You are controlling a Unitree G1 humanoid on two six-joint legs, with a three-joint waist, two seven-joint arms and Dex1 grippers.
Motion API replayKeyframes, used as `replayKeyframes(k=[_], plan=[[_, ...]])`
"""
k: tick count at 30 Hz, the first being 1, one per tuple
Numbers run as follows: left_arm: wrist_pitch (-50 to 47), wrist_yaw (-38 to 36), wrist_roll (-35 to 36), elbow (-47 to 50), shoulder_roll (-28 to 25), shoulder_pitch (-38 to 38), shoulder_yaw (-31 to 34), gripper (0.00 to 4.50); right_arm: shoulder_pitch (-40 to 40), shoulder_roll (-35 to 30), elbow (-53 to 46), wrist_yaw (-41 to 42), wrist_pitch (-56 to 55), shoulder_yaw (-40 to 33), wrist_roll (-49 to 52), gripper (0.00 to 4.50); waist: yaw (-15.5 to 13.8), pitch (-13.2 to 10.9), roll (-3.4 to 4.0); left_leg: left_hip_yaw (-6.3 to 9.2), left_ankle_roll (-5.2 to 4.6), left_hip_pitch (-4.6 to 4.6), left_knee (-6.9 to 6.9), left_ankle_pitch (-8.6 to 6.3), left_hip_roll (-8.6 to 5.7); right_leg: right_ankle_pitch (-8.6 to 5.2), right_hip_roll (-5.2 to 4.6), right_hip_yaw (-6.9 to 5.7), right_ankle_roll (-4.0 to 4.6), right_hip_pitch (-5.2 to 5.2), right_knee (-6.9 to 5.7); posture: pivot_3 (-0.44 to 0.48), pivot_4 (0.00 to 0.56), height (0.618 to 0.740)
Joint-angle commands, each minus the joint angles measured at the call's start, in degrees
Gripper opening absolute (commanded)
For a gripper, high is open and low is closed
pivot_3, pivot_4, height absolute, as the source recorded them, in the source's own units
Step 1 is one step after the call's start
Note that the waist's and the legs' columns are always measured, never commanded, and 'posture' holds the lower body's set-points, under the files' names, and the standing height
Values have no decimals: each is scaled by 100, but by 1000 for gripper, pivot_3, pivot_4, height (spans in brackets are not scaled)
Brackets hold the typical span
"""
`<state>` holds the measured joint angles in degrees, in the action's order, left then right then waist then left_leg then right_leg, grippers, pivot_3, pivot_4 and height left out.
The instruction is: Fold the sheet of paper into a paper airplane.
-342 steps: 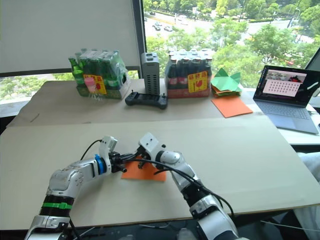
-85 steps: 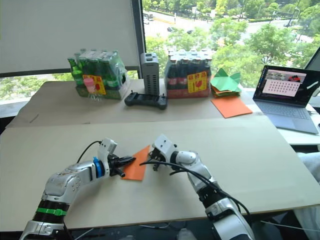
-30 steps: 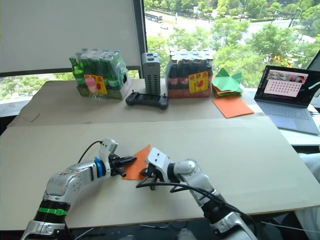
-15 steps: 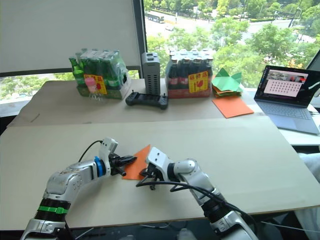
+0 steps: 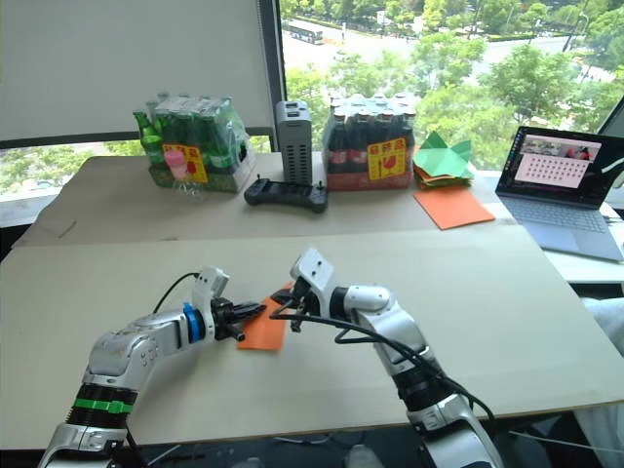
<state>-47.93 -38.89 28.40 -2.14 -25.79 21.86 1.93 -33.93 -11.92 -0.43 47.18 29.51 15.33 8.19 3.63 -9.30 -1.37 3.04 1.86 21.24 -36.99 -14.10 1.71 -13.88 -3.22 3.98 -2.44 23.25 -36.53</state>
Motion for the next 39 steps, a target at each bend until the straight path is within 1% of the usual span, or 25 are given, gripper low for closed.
replayKeyframes(k=[1, 4, 7, 11, 15, 18, 23, 24, 26, 27, 31, 39], plan=[[-361, 117, 278, 252, 63, 92, 248, 21, -141, -17, -213, -106, 47, -227, 193, 0, -3, -3, -2, 0, 0, 3, 0, 0, -1, 0, -1, 0, 0, 2, 0, 0, 150, 740], [-579, 156, 510, 411, 94, 196, 421, 21, -81, -86, -111, -170, -27, -193, 140, 0, -9, -9, -8, 1, 0, 6, 0, 0, -1, 0, -1, 0, 0, 3, 2, 0, 150, 740], [-796, 159, 739, 542, 31, 307, 608, 21, -16, -109, -110, -262, -35, -159, 132, 0, -15, -11, -10, 1, 0, 30, -1, 0, -1, 1, -2, 0, 1, 29, -2, 0, 150, 740], [-1067, 127, 1052, 623, -80, 442, 891, 21, 38, -82, -156, -349, -7, -164, 180, 0, -7, -11, -11, 3, 19, 100, -16, 12, -1, 4, -2, 0, 6, 106, -30, 0, 150, 740], [-1259, 67, 1315, 528, -220, 567, 1127, 21, 73, -73, -155, -442, -15, -185, 194, 0, 6, -11, -11, 3, 20, 99, -16, 12, -1, 5, -3, 0, 7, 106, -33, 0, 150, 740], [-1244, -72, 1325, 348, -395, 570, 1129, 21, 68, -80, -132, -491, -24, -215, 204, 0, 8, -11, -11, 3, 21, 98, -16, 13, -2, 4, -3, 0, 7, 105, -34, 0, 150, 740], [-1427, -510, 1609, 161, -614, 579, 1164, 21, 60, -109, -108, -546, -30, -248, 218, 0, 9, -13, -14, 2, 22, 99, -15, 13, -2, 4, -2, 0, 7, 106, -33, 0, 150, 740], [-1447, -593, 1648, 167, -651, 584, 1140, 561, 61, -114, -107, -553, -31, -249, 218, 0, 9, -13, -14, 3, 22, 100, -15, 14, -2, 4, -2, -1, 7, 106, -33, 0, 150, 740], [-1425, -670, 1622, 141, -712, 601, 1067, 1210, 66, -123, -114, -564, -29, -252, 221, 0, 9, -13, -14, 2, 22, 99, -15, 14, -2, 4, -3, -1, 7, 106, -32, 0, 150, 740], [-1430, -743, 1623, 103, -735, 621, 1033, 1461, 69, -131, -119, -570, -25, -255, 222, 0, 9, -13, -14, 2, 22, 99, -15, 14, -2, 4, -3, -1, 7, 106, -32, 0, 150, 740], [-1627, -963, 1751, -92, -758, 802, 1022, 1461, 81, -176, -114, -584, -30, -259, 233, 0, 5, -13, -15, 2, 22, 99, -16, 14, -2, 4, -2, -1, 7, 106, -33, 0, 150, 740], [-1613, -1343, 1548, -568, -912, 1072, 626, 1461, 91, -243, -142, -636, -12, -275, 261, 0, 18, -13, -14, 2, 22, 99, -17, 14, -2, 4, -2, -1, 7, 105, -35, 0, 150, 740]])
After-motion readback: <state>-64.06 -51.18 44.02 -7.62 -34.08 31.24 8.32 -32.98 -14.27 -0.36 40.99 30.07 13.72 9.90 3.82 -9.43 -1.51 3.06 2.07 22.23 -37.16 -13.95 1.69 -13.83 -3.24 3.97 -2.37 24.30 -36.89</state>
